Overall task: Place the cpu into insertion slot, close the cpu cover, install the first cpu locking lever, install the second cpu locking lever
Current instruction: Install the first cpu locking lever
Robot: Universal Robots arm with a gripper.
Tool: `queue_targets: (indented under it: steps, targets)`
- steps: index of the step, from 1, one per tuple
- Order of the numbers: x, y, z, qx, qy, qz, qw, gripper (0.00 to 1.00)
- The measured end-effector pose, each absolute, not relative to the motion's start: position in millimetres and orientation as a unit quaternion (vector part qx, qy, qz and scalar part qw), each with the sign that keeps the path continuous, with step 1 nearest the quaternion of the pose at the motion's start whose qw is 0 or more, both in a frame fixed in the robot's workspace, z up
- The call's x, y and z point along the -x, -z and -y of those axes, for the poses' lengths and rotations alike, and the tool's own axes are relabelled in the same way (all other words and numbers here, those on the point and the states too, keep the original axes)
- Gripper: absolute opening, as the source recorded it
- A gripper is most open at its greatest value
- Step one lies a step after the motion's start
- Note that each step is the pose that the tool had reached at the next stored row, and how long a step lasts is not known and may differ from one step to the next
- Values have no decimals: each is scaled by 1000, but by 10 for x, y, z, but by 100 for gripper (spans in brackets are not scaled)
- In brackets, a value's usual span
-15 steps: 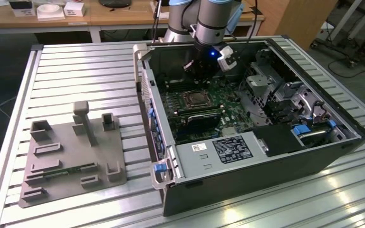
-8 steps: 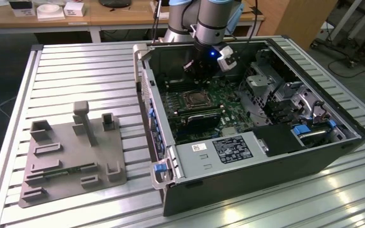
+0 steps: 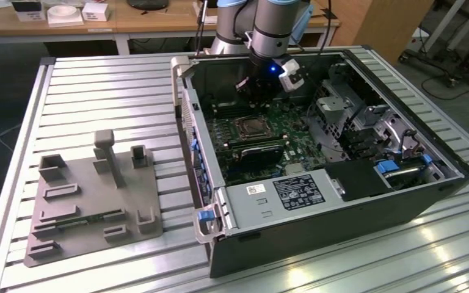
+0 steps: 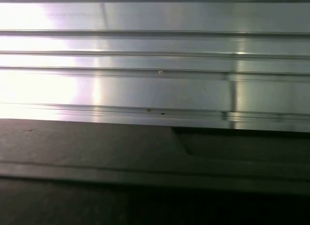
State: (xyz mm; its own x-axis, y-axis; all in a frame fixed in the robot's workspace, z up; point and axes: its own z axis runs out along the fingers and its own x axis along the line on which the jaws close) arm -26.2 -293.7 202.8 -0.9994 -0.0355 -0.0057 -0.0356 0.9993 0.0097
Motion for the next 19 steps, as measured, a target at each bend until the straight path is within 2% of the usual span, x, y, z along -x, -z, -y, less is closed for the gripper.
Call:
queue_targets:
  steps: [19]
  targets:
    - [262,-2015,2937,18,4,-1000,3,10]
